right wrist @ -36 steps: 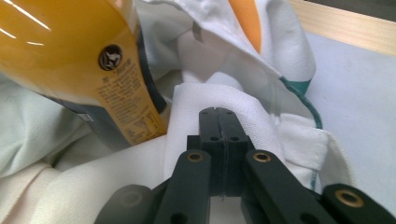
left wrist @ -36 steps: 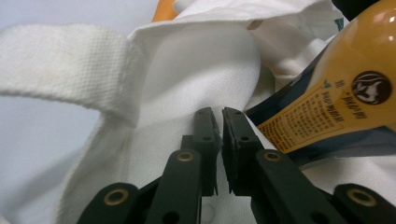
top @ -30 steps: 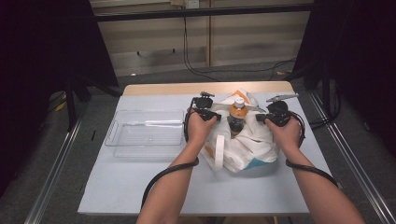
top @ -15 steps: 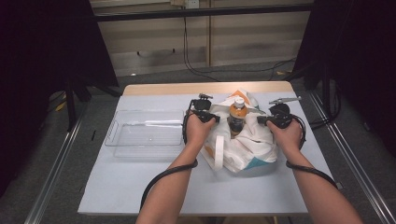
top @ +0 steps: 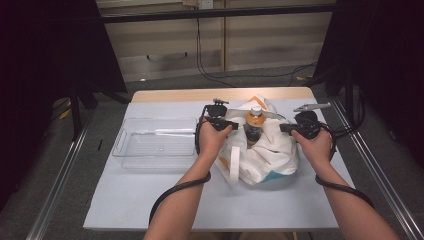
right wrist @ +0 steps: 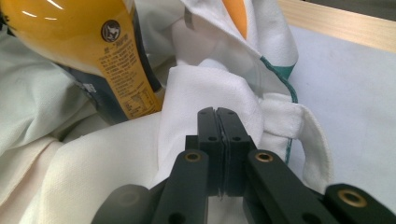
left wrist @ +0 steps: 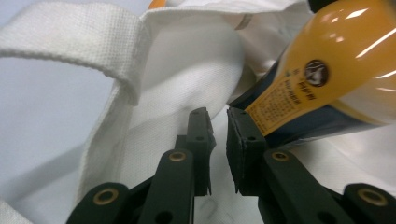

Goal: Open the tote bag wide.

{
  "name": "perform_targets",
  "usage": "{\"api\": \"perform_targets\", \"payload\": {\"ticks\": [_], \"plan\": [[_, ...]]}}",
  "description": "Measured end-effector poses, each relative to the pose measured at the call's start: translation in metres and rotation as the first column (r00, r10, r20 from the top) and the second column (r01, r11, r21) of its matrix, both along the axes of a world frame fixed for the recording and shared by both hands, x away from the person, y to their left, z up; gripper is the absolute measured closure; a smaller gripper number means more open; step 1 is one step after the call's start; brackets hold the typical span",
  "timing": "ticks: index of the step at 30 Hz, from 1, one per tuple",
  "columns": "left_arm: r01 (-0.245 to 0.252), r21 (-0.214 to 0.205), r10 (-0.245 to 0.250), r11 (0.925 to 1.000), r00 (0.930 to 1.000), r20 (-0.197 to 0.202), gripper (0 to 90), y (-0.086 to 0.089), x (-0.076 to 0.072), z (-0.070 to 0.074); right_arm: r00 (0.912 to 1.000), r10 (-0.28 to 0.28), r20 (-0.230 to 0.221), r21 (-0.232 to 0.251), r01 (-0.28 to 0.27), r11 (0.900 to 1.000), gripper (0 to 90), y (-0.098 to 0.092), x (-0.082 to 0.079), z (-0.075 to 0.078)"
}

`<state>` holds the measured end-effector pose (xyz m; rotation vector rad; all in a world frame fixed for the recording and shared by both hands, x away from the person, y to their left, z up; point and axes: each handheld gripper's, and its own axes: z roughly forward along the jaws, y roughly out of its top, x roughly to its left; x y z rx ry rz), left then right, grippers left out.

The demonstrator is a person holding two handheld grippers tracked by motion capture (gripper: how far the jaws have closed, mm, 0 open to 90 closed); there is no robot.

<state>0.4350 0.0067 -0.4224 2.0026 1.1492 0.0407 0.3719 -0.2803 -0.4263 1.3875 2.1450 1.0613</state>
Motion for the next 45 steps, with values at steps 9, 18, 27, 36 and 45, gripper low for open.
{"api": "perform_targets", "payload": {"ticks": [9,18,27,36,45], "plan": [[0.021,-0.025,-0.022,0.9995,0.9996,-0.02,80.1,0.007,-0.014,0.006,1.0,0.003,0.004,0.003,-0.003,1.0,88.6,0.0,-0.008,0.003],[0.01,-0.013,-0.011,0.9999,0.9989,-0.046,81.0,0.017,-0.023,-0.011,1.0,0.005,-0.005,-0.01,-0.005,0.9999,88.5,0.002,-0.011,-0.004],[-0.013,0.025,0.014,0.9996,0.9984,-0.055,82.2,0.022,-0.026,-0.022,0.9999,-0.011,-0.007,0.004,0.011,0.9999,89.6,-0.002,-0.013,-0.017],[-0.015,0.033,0.018,0.9993,0.9979,-0.063,83.3,0.024,-0.025,-0.028,0.9999,-0.016,-0.003,0.016,0.016,0.9997,90.0,-0.005,-0.015,-0.026],[-0.034,0.021,0.035,0.9992,0.9974,-0.063,83.7,0.026,-0.027,-0.035,0.9999,-0.012,-0.009,0.025,0.012,0.9996,90.0,-0.005,-0.014,-0.035]]}}
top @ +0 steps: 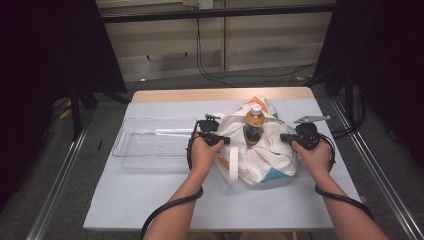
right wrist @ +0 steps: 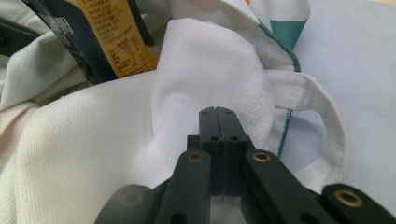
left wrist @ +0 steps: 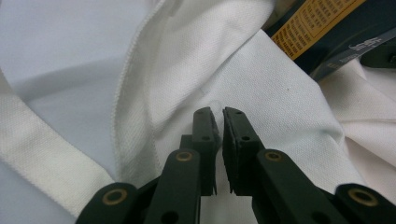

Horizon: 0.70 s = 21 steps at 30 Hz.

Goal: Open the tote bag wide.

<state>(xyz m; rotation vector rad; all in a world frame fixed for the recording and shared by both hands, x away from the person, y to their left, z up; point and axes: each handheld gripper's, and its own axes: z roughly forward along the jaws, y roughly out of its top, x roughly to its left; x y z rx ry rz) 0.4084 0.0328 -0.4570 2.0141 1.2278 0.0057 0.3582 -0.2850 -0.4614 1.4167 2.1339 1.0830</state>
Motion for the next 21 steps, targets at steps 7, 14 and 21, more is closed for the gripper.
{"api": "perform_targets", "payload": {"ticks": [7,14,21], "plan": [[0.004,0.005,-0.004,1.0,1.0,-0.001,83.6,0.001,0.0,-0.002,0.9998,-0.002,0.018,0.001,0.002,1.0,88.9,0.001,-0.004,0.005],[-0.004,-0.002,0.004,1.0,1.0,-0.002,83.6,0.001,-0.001,-0.005,0.9988,0.019,0.045,0.003,-0.019,0.9998,86.0,0.003,-0.017,0.017],[-0.001,0.0,0.001,1.0,1.0,-0.006,83.8,0.001,-0.001,-0.01,0.999,0.03,0.034,-0.002,-0.03,0.9995,82.0,0.003,-0.029,0.019]]}}
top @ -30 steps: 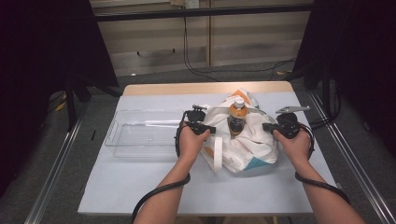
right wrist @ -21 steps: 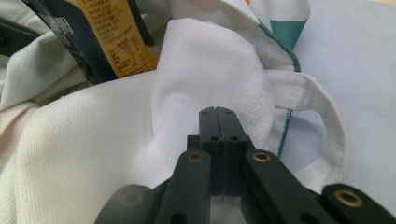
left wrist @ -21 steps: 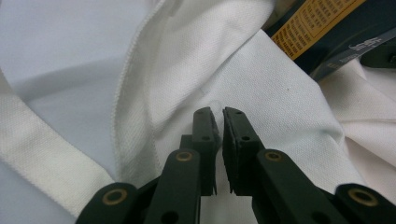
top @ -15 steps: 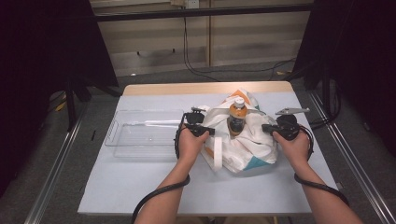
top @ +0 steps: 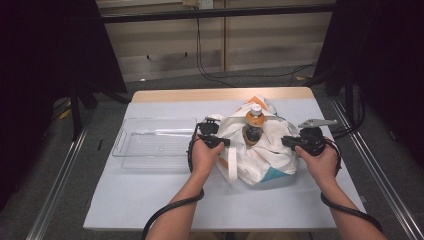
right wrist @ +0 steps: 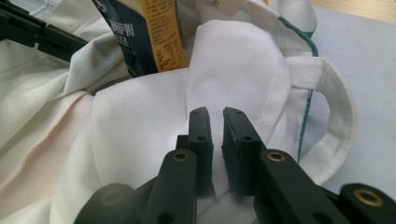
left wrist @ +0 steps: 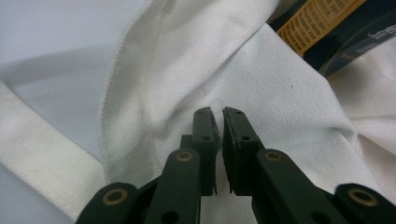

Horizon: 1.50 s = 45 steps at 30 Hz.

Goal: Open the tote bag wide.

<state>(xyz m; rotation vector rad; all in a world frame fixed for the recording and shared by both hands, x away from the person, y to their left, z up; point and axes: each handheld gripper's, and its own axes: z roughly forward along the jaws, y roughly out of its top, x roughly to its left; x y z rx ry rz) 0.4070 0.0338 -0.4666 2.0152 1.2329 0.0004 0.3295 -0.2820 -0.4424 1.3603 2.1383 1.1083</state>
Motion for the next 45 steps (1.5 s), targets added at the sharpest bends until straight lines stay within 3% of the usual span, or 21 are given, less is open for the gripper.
{"api": "perform_targets", "payload": {"ticks": [6,8,14,16,19,22,23,27,30,35,36,39,45], "plan": [[-0.01,0.001,0.01,1.0,0.9999,0.003,84.2,-0.001,-0.001,-0.002,1.0,0.0,-0.004,-0.008,0.0,1.0,82.0,0.001,-0.003,-0.006],[-0.009,-0.004,0.009,0.9999,1.0,-0.001,82.7,-0.001,0.0,0.001,1.0,0.0,0.001,0.009,0.0,1.0,78.9,0.0,-0.003,-0.006],[0.003,-0.022,-0.003,0.9998,0.9999,0.014,73.8,-0.001,0.001,0.013,0.9997,-0.01,0.024,0.004,0.01,0.9999,53.3,0.002,-0.004,0.005],[0.011,-0.042,-0.01,0.9991,0.9997,0.02,71.2,-0.001,0.002,0.02,0.9993,-0.021,0.031,-0.016,0.022,0.9996,49.9,0.001,-0.005,0.01],[0.023,-0.035,-0.021,0.9991,0.9991,0.036,66.8,-0.003,0.002,0.028,0.999,-0.032,0.031,-0.013,0.032,0.9994,38.8,-0.004,-0.007,0.012],[0.026,-0.026,-0.025,0.9993,0.9985,0.05,59.8,-0.003,0.002,0.033,0.9991,-0.037,0.02,-0.018,0.037,0.9992,35.5,-0.007,-0.009,0.013],[0.039,-0.037,-0.037,0.9985,0.9978,0.054,59.2,-0.004,0.002,0.039,0.9991,-0.041,0.008,-0.006,0.041,0.9991,29.2,-0.01,-0.009,0.013],[0.05,-0.04,-0.047,0.9979,0.9965,0.068,51.9,-0.006,0.001,0.049,0.9993,-0.039,0.001,0.0,0.039,0.9993,22.6,-0.012,-0.009,0.015],[0.045,-0.047,-0.042,0.9979,0.9965,0.072,45.9,-0.007,0.0,0.054,0.9996,-0.028,0.007,-0.025,0.028,0.9993,16.7,-0.009,-0.009,0.014],[0.057,-0.058,-0.052,0.9967,0.9953,0.082,38.9,-0.008,0.0,0.059,0.9994,-0.035,-0.001,-0.041,0.035,0.9985,11.2,-0.006,-0.01,0.014],[0.058,-0.069,-0.051,0.9959,0.9946,0.09,31.9,-0.009,0.0,0.06,0.9995,-0.032,0.004,-0.037,0.032,0.9988,9.6,-0.005,-0.009,0.014],[0.076,-0.075,-0.069,0.9943,0.9939,0.086,26.0,-0.012,0.0,0.062,0.9994,-0.036,0.0,-0.051,0.036,0.998,6.0,-0.004,-0.009,0.015],[0.091,-0.07,-0.083,0.9934,0.9907,0.107,16.7,-0.014,0.001,0.066,0.9999,-0.009,-0.014,-0.028,0.009,0.9996,2.3,-0.003,-0.009,0.014]]}}
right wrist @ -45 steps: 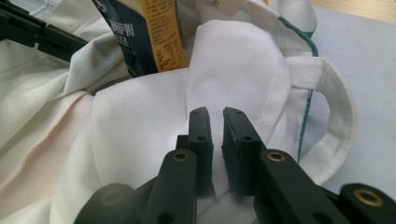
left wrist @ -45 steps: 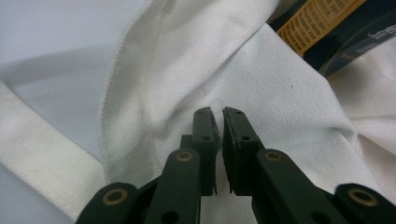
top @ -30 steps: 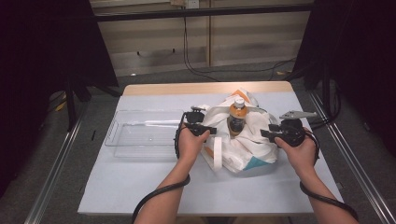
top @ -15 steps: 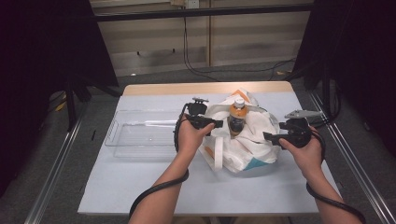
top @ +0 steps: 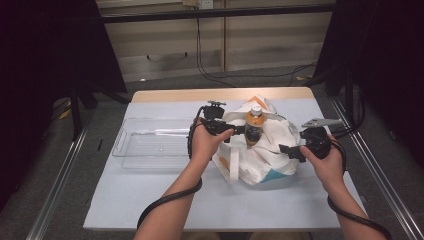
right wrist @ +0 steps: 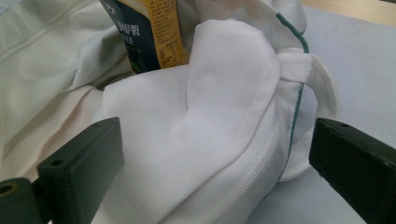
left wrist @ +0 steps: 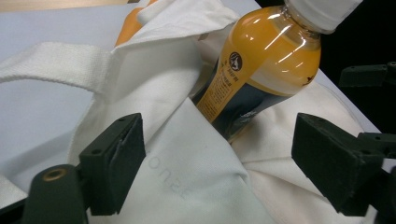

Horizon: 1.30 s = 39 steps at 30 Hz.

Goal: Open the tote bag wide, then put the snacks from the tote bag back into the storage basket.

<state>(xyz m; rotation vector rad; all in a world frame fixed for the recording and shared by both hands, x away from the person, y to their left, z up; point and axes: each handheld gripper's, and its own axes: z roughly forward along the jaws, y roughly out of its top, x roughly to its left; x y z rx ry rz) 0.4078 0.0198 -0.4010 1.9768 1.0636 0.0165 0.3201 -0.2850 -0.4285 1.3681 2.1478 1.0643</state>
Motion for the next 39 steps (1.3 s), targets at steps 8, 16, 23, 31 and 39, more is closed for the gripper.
{"api": "perform_targets", "payload": {"ticks": [8,16,23,31,39], "plan": [[0.03,-0.003,-0.03,0.9995,0.9995,0.006,13.8,-0.004,-0.002,0.001,0.9991,0.033,-0.028,0.004,-0.033,0.9994,1.9,-0.002,0.0,0.0],[0.045,-0.013,-0.045,0.9989,0.9989,0.014,13.5,-0.011,-0.002,0.008,0.9992,0.034,-0.022,0.001,-0.034,0.9994,2.0,-0.003,-0.001,0.001],[0.079,-0.01,-0.079,0.9968,0.9968,0.014,13.4,-0.02,-0.001,0.012,0.9993,0.029,-0.023,0.007,-0.029,0.9996,1.8,-0.005,-0.002,0.001],[0.104,-0.01,-0.103,0.9946,0.9945,0.013,13.5,-0.034,0.001,0.01,0.9993,0.031,-0.019,0.01,-0.031,0.9995,2.1,-0.006,-0.002,0.002],[0.123,0.003,-0.123,0.9924,0.992,0.028,14.6,-0.042,0.003,0.012,0.9996,0.024,-0.015,0.024,-0.023,0.9994,2.0,-0.011,-0.003,0.003]]}}
